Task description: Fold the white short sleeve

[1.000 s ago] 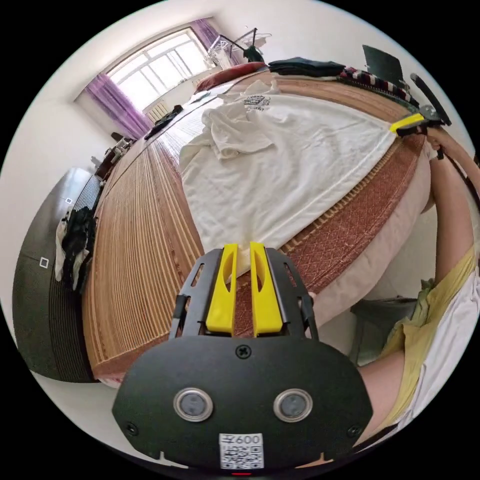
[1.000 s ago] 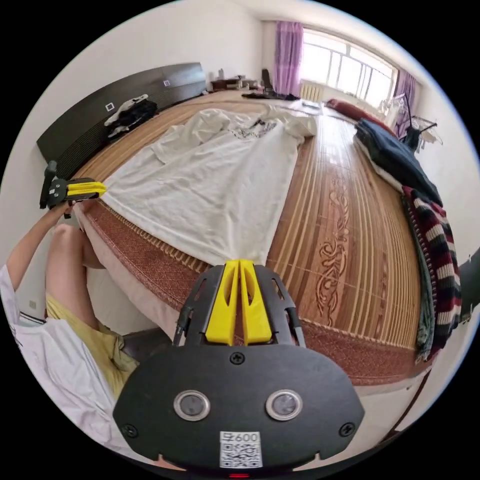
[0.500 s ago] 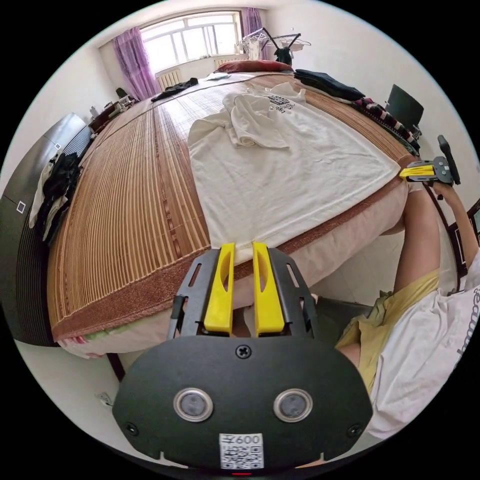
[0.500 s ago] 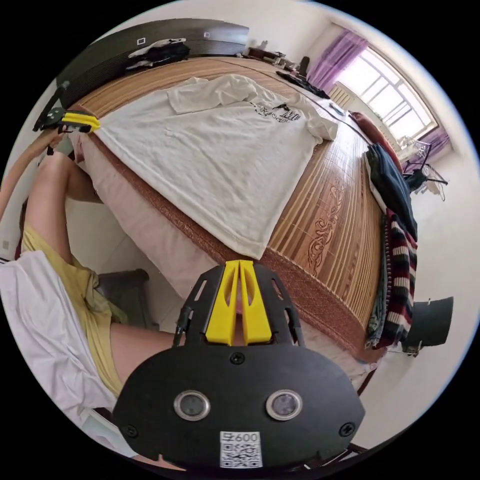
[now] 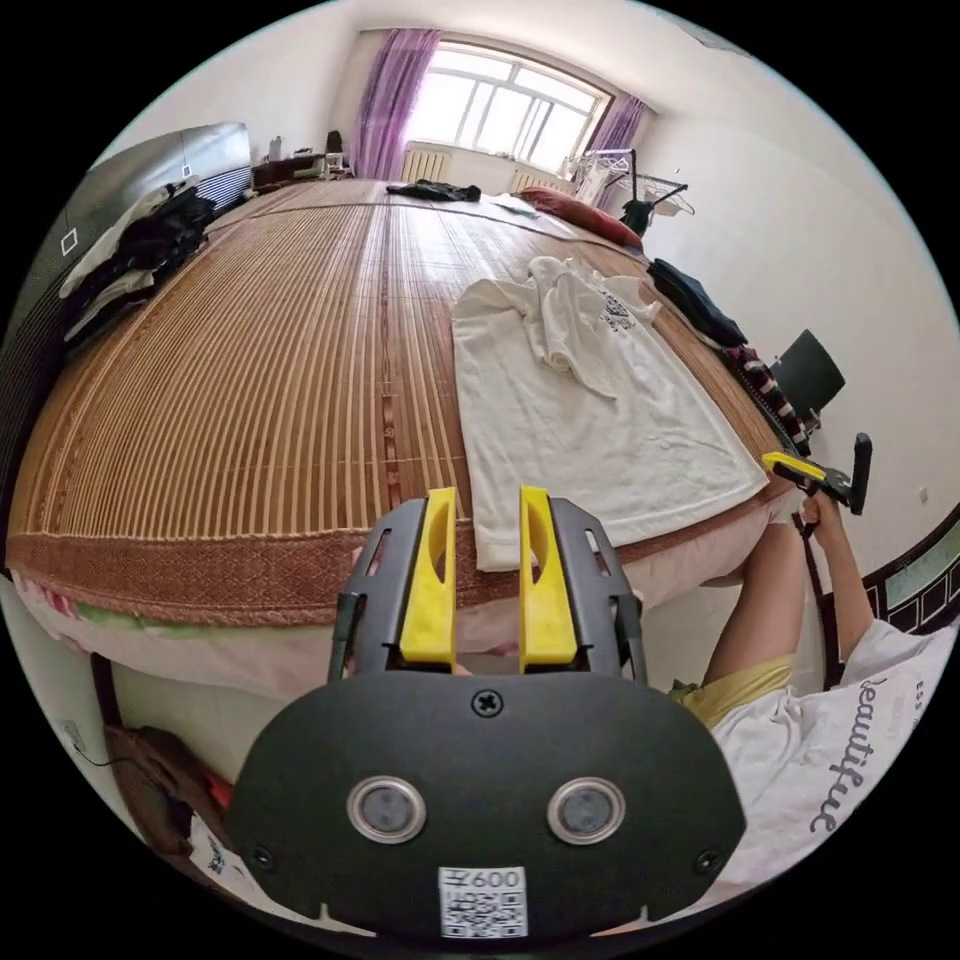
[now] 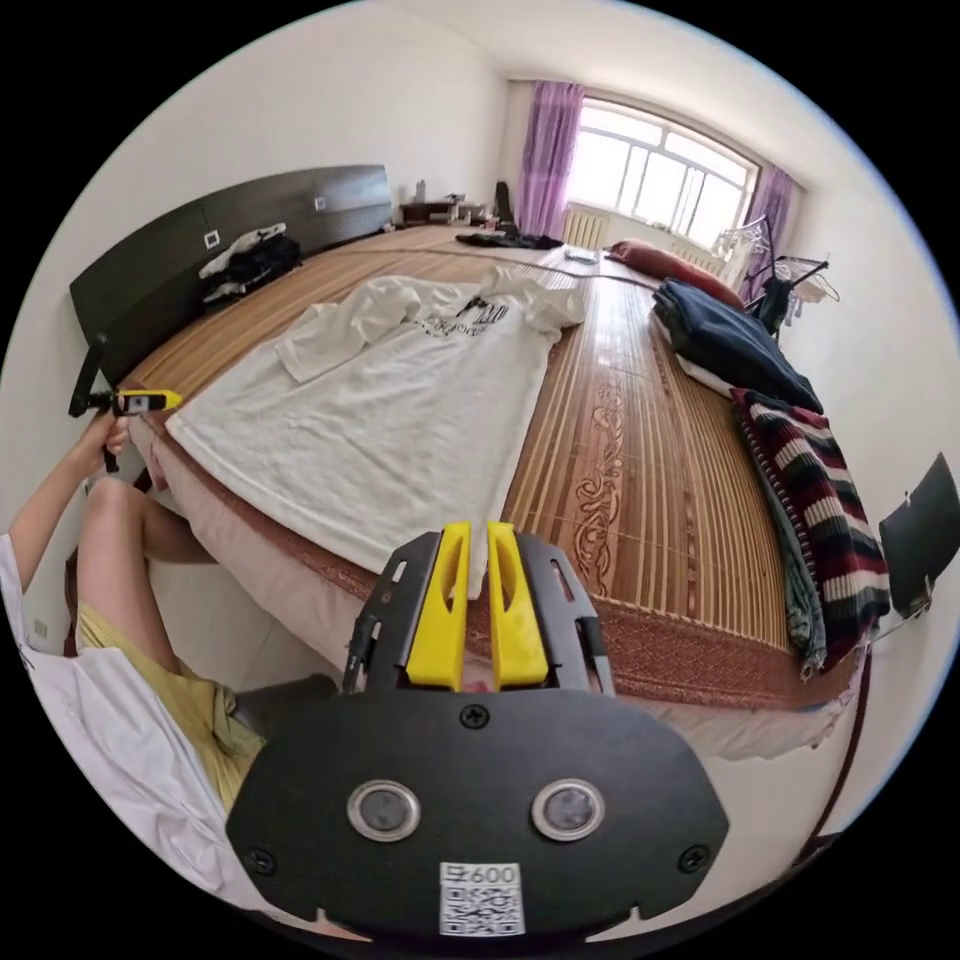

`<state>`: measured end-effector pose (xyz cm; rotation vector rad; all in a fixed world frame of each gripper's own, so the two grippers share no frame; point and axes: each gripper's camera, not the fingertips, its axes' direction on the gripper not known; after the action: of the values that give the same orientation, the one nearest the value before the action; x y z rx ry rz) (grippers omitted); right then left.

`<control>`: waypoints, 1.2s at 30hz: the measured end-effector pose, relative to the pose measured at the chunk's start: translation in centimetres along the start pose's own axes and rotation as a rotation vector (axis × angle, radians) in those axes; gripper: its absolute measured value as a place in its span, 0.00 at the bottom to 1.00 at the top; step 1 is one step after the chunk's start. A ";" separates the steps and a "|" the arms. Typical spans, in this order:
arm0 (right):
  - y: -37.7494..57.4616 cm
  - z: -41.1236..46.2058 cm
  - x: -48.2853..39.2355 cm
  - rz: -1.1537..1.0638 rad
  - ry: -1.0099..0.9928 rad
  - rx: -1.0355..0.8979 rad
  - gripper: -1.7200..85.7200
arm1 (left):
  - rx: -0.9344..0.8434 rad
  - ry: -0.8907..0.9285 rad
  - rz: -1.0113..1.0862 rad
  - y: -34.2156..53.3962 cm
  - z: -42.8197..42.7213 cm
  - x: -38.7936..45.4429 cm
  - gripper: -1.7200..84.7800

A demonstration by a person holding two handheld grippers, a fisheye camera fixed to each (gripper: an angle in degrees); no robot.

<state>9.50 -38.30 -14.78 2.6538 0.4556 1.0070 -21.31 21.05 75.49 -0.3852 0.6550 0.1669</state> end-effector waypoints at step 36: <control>6.8 1.1 5.7 0.169 -0.190 -0.162 0.01 | -0.036 0.309 -0.079 8.0 -11.2 -6.6 0.04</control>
<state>15.61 -42.50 -9.79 2.6405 0.1054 0.7883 -34.93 23.69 69.06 -0.4761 0.9404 0.0437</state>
